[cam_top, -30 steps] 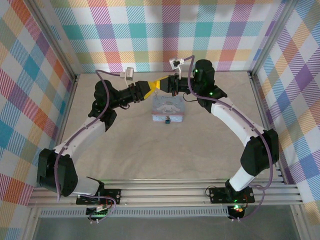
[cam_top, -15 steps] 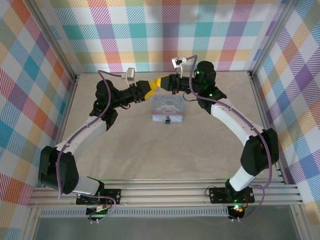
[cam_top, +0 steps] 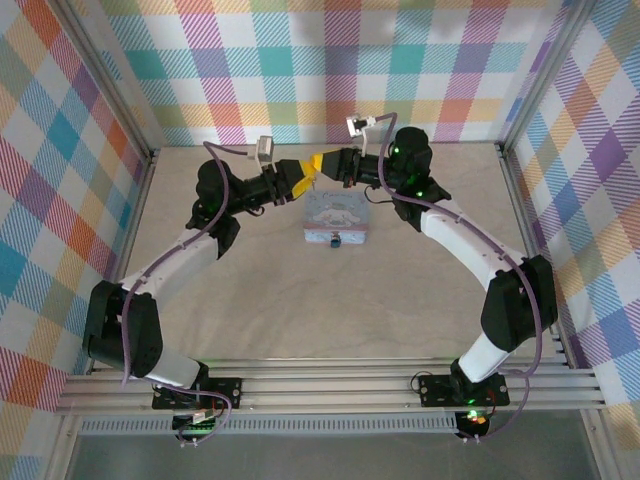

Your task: Unlock the padlock with the key

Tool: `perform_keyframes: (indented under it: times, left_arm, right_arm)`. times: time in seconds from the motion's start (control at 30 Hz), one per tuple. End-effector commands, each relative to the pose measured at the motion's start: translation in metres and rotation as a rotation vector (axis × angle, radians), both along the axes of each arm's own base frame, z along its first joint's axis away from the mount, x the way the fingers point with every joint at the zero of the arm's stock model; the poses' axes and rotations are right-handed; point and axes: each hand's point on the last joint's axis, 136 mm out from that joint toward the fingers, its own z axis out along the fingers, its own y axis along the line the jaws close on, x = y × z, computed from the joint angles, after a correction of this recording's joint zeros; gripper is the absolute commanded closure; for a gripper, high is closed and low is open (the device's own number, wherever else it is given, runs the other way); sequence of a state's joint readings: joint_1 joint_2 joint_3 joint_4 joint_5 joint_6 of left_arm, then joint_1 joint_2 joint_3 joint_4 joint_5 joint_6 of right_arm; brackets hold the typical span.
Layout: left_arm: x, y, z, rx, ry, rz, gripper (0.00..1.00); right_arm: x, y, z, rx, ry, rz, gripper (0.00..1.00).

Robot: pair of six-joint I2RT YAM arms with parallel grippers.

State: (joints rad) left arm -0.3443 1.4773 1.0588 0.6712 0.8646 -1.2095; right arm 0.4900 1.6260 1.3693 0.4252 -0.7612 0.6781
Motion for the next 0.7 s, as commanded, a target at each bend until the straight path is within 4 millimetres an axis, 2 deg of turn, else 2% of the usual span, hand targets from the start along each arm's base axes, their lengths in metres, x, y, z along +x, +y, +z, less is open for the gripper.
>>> perform_keyframes:
  times: [0.0,0.1,0.27,0.4,0.47,0.6,0.67]
  left_arm:
    - [-0.001,0.0,0.018,-0.058,-0.043,-0.012,0.6]
    - [0.0,-0.001,0.019,-0.076,-0.034,-0.017,0.65]
    - [0.0,-0.002,0.021,-0.111,-0.016,-0.032,0.67]
    - [-0.001,-0.004,0.022,-0.125,-0.008,-0.048,0.74]
    - [-0.001,-0.005,0.022,-0.128,-0.003,-0.053,0.78]
    - [0.001,-0.006,0.014,-0.124,0.033,-0.052,0.99]
    - [0.002,-0.006,0.012,-0.122,0.039,-0.05,1.0]
  right_arm:
    - [0.0,0.0,0.001,0.023,-0.011,0.002,1.0]
    - [0.001,0.0,-0.002,0.026,-0.009,-0.006,1.0]
    - [0.006,0.001,-0.007,0.031,-0.005,-0.029,1.0]
    - [0.01,0.004,-0.009,0.04,-0.003,-0.027,1.0]
    - [0.012,0.005,-0.011,0.04,0.0,-0.027,1.0]
    - [0.015,0.005,-0.018,0.027,0.013,-0.041,1.0]
    - [0.016,0.006,-0.021,0.024,0.021,-0.039,1.0]
